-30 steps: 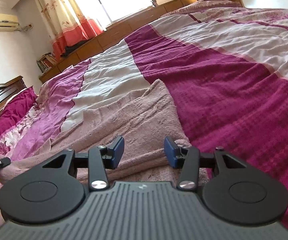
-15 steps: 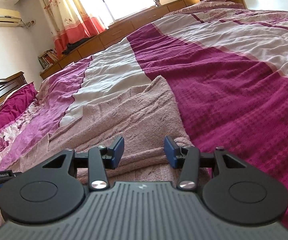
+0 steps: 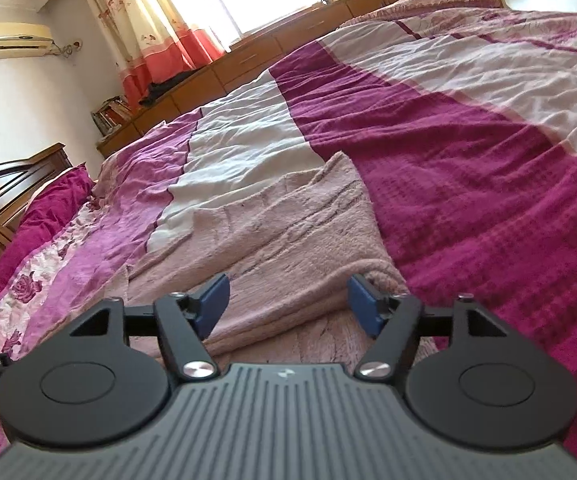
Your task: Fold small clothes
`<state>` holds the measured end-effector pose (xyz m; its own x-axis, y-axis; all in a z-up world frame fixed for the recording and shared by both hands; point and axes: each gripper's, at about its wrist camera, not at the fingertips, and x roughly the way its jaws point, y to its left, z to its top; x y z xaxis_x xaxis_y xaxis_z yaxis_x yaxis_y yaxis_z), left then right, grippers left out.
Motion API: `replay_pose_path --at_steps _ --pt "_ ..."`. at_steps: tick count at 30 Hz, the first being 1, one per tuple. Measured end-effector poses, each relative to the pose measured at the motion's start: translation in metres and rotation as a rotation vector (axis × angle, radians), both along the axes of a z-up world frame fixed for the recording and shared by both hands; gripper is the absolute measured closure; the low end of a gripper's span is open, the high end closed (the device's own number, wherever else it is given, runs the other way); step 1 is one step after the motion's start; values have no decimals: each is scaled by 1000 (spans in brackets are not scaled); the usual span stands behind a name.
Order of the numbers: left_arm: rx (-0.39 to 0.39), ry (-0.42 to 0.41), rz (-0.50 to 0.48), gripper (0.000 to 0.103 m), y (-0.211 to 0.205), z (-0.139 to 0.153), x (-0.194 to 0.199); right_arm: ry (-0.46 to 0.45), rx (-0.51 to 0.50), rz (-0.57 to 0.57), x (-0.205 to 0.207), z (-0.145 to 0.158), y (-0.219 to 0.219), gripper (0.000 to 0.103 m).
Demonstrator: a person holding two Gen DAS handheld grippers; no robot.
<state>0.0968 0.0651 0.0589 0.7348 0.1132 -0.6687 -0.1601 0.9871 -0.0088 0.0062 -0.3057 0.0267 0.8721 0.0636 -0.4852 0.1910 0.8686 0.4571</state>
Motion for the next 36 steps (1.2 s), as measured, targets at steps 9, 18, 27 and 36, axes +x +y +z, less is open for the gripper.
replay_pose_path --at_steps 9,18,27,36 --pt "-4 -10 -1 38 8 26 -41 -22 -8 42 -44 40 19 27" --pt "-3 -10 26 38 27 36 -70 -24 -8 114 -74 55 56 24" --pt "-77 19 78 38 54 26 -91 31 -28 148 -88 42 99 24" --pt "-103 4 136 38 80 18 -105 70 -62 166 -93 31 115 24"
